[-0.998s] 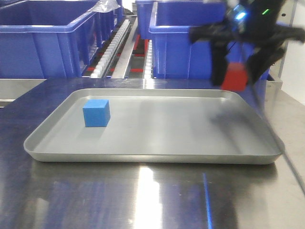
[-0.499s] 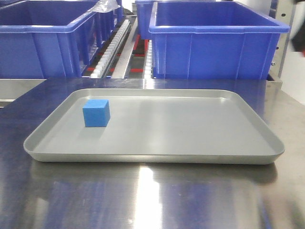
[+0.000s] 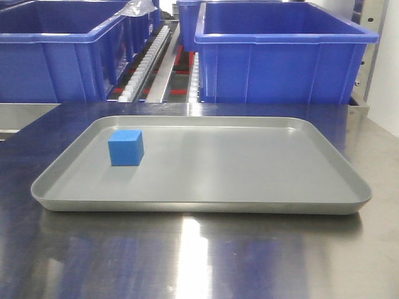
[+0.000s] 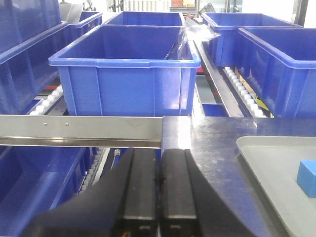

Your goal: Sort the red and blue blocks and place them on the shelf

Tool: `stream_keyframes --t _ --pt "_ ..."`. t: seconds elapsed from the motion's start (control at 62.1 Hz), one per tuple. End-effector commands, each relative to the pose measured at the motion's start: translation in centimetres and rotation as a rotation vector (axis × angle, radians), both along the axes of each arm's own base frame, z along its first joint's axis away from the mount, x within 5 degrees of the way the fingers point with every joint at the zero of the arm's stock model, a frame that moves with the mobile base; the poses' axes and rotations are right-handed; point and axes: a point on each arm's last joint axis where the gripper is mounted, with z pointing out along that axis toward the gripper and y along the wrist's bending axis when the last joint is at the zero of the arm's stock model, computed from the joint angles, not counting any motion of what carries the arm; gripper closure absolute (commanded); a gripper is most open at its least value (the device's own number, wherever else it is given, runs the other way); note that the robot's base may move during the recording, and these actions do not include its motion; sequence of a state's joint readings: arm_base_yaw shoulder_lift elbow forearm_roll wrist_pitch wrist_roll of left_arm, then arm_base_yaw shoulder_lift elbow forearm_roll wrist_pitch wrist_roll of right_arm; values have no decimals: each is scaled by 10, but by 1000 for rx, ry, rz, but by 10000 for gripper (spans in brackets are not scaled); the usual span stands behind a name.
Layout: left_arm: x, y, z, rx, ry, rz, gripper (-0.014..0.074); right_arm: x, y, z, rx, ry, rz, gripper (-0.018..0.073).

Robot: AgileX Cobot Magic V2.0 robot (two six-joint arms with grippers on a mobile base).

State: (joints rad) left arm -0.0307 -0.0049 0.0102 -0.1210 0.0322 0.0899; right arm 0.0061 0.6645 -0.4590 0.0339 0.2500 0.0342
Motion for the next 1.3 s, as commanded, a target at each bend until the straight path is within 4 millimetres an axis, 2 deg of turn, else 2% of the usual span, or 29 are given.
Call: stream_keyframes --t 0.0,0.225,0.37,1.288 --pt "-1 1 1 -10 -81 12 472 -12 -1 17 -23 -161 -4 501" --pt "-1 1 1 -10 -81 12 472 -47 -2 32 -73 -335 -4 501" --pt "-1 1 1 -10 -81 12 472 -58 -2 37 -95 -392 -6 501" --pt "-1 1 1 -10 -81 12 472 -59 -2 36 -93 -388 -6 501"
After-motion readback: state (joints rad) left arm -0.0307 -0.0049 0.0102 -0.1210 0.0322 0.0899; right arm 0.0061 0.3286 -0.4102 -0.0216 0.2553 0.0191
